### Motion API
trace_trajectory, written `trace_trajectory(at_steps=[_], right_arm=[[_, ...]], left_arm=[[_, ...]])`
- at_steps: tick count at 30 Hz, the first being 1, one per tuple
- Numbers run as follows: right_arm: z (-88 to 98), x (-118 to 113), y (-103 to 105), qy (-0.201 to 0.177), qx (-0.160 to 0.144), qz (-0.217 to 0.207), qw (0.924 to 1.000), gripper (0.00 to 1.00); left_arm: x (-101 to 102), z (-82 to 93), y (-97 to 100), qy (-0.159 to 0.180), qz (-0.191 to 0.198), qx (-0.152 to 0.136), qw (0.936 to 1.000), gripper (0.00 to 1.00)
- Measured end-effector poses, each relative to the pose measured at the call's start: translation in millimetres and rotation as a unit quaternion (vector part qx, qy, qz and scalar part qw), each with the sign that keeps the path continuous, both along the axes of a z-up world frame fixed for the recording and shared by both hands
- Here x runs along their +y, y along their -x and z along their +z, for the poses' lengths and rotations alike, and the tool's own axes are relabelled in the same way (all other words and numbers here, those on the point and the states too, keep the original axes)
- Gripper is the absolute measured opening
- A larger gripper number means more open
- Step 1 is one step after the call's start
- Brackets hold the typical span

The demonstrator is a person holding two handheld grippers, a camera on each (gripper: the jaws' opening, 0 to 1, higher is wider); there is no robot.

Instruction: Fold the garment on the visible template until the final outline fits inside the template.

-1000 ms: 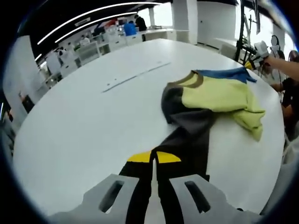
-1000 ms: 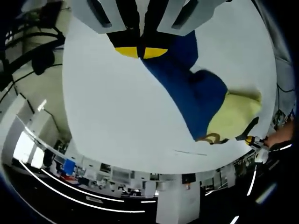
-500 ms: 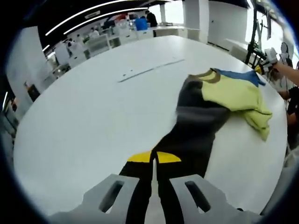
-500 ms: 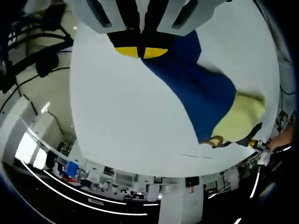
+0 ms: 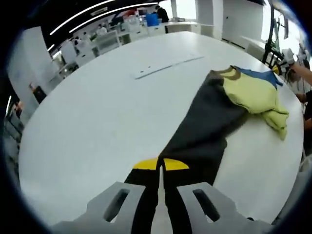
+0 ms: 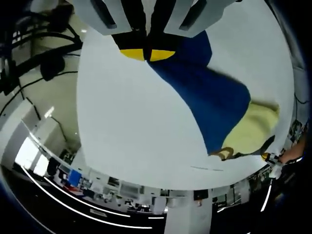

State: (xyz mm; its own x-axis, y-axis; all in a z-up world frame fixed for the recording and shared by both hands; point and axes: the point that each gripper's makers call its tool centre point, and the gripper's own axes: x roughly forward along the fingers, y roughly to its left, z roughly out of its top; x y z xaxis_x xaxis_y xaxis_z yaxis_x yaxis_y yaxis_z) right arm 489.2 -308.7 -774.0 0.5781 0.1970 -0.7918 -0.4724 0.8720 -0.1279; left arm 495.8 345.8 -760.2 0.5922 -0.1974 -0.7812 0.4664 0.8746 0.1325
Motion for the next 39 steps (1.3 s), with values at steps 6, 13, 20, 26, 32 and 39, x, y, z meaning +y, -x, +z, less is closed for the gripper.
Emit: trace_trajectory(at_steps=[6,13,20,26,32,39], right_arm=[[1.0,0.6,-2.9,0.010,0.003,0.007,0.9999,0.00],[4.2,-1.0,-8.7,0.017,0.001,0.010,0.9998,0.00],[3.6,-0.8,-13.1,0.023,0.001,0.012,0.9997,0.00],[-3.2,0.4,-10.9,0.028,0.010,0.013,0.9995,0.00],[-6.1,1.0,-10.0,0.027,0.009,0.012,0.9995,0.00],[-3.9,6.6,-8.6,0.007,-0.002,0.008,0.9999,0.00]], left_arm=[[8.0,1.3,0.4,-0.044,-0.025,0.008,0.9987,0.00],[17.0,11.2,-7.6,-0.050,-0.020,-0.006,0.9985,0.00],[17.7,10.4,-13.1,-0.052,-0.017,-0.004,0.9985,0.00],[20.5,-6.4,-4.0,-0.046,-0.006,0.025,0.9986,0.00],[18.4,-8.2,-1.8,-0.027,0.004,0.028,0.9992,0.00],[15.7,-2.1,-1.5,0.026,0.036,0.010,0.9990,0.00]])
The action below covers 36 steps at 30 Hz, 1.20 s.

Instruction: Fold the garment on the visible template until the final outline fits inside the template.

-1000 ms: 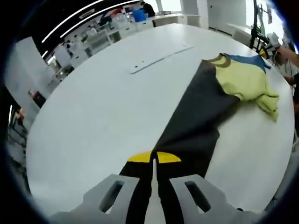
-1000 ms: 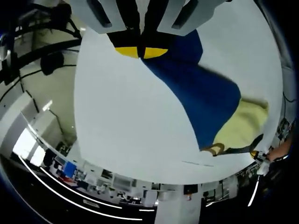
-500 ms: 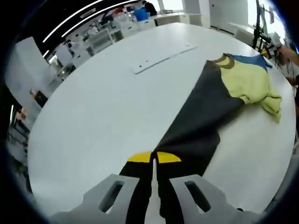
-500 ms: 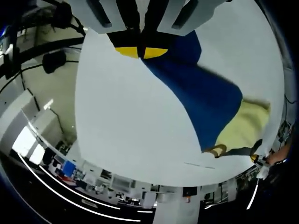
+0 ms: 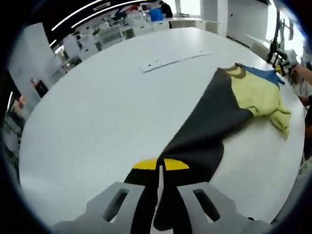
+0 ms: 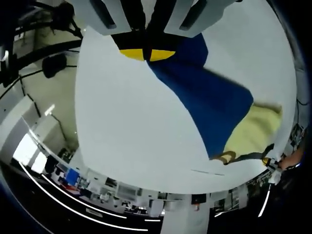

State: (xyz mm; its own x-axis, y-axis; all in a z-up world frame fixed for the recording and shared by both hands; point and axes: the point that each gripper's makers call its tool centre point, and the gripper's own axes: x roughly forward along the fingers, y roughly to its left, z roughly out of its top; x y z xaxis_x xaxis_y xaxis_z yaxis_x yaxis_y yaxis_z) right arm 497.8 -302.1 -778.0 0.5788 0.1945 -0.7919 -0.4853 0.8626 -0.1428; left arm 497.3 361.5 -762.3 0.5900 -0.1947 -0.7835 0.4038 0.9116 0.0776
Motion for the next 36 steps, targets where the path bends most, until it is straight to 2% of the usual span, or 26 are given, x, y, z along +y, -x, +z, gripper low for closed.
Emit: trace_trajectory(at_steps=[3,5,8,10,13,17,21,25,36], right_arm=[[4.0,2.7,-0.3,-0.023,-0.014,-0.008,0.9996,0.00],[8.9,3.4,-2.0,-0.033,-0.032,-0.011,0.9989,0.00],[10.9,3.6,-1.1,-0.045,-0.038,-0.018,0.9981,0.06],[12.1,5.2,-1.2,-0.057,-0.044,-0.025,0.9971,0.15],[14.2,10.3,0.1,-0.071,-0.048,-0.025,0.9960,0.22],[18.9,18.3,1.6,-0.088,-0.057,-0.022,0.9943,0.32],[25.2,23.4,4.7,-0.101,-0.066,-0.019,0.9925,0.38],[29.1,27.6,9.1,-0.106,-0.071,-0.012,0.9918,0.42],[32.7,50.6,28.4,-0.122,-0.078,0.016,0.9894,0.44]], left_arm=[[-5.6,6.1,-1.0,0.045,0.014,-0.017,0.9988,0.01],[-7.3,10.2,-1.0,0.072,0.023,-0.029,0.9967,0.07],[-3.1,12.4,3.1,0.070,0.026,-0.034,0.9966,0.16],[-3.5,15.5,4.1,0.083,0.029,-0.044,0.9951,0.21],[-4.6,20.9,5.6,0.103,0.034,-0.061,0.9922,0.26],[-4.1,24.0,8.2,0.117,0.035,-0.069,0.9901,0.34],[-7.0,31.5,11.1,0.133,0.030,-0.085,0.9870,0.36],[-12.5,32.0,18.6,0.139,0.020,-0.089,0.9860,0.36],[-37.6,28.8,40.0,0.156,-0.013,-0.093,0.9833,0.34]])
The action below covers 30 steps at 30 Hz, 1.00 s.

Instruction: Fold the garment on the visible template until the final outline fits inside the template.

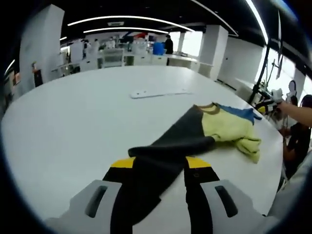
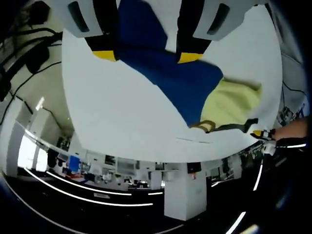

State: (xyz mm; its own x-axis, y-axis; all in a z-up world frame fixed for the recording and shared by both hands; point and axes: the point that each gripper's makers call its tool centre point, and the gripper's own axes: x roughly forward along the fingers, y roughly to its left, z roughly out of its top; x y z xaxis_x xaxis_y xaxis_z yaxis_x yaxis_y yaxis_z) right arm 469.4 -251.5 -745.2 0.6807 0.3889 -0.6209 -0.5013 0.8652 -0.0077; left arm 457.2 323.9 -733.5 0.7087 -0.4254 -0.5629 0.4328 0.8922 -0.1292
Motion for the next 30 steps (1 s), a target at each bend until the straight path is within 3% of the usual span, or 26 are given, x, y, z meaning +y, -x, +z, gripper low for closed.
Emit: trace_trajectory(at_steps=[11,15,19,30], right_arm=[[-2.0,22.0,17.5,-0.004,-0.002,0.031,0.9995,0.44],[-4.0,26.5,24.2,-0.002,0.001,0.039,0.9992,0.45],[-6.1,31.6,30.3,-0.006,0.003,0.045,0.9990,0.45],[-9.5,51.1,40.7,-0.004,-0.001,0.066,0.9978,0.43]], left_arm=[[-20.7,3.1,17.6,0.008,-0.028,-0.009,0.9995,0.33],[-24.9,0.5,24.2,-0.005,-0.042,-0.005,0.9991,0.33],[-28.7,2.6,27.8,0.008,-0.040,-0.009,0.9991,0.33],[-44.8,-7.4,41.6,0.001,-0.060,-0.001,0.9982,0.31]])
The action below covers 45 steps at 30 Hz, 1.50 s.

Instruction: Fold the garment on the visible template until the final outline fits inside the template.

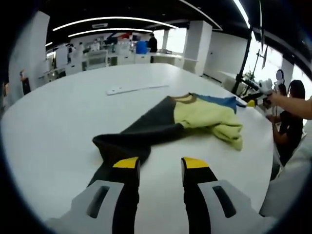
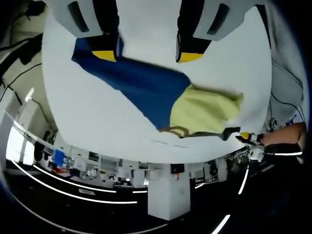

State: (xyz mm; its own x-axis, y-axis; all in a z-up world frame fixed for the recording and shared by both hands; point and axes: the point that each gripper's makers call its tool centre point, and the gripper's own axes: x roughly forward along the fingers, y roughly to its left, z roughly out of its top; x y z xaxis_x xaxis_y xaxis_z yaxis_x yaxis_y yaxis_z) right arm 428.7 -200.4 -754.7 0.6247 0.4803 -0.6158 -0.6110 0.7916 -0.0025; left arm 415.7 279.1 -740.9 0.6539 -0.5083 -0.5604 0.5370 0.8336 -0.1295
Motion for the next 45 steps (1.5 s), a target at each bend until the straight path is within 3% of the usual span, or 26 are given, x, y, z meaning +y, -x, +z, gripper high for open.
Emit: trace_trajectory(at_steps=[17,45], right_arm=[[-13.5,37.6,9.3,-0.013,0.008,0.038,0.9991,0.42],[-27.8,108.6,32.5,-0.044,0.022,0.102,0.9935,0.38]], left_arm=[[-36.5,-15.7,21.5,0.008,-0.042,0.012,0.9990,0.29],[-94.2,-26.7,34.3,0.021,-0.101,0.018,0.9945,0.26]])
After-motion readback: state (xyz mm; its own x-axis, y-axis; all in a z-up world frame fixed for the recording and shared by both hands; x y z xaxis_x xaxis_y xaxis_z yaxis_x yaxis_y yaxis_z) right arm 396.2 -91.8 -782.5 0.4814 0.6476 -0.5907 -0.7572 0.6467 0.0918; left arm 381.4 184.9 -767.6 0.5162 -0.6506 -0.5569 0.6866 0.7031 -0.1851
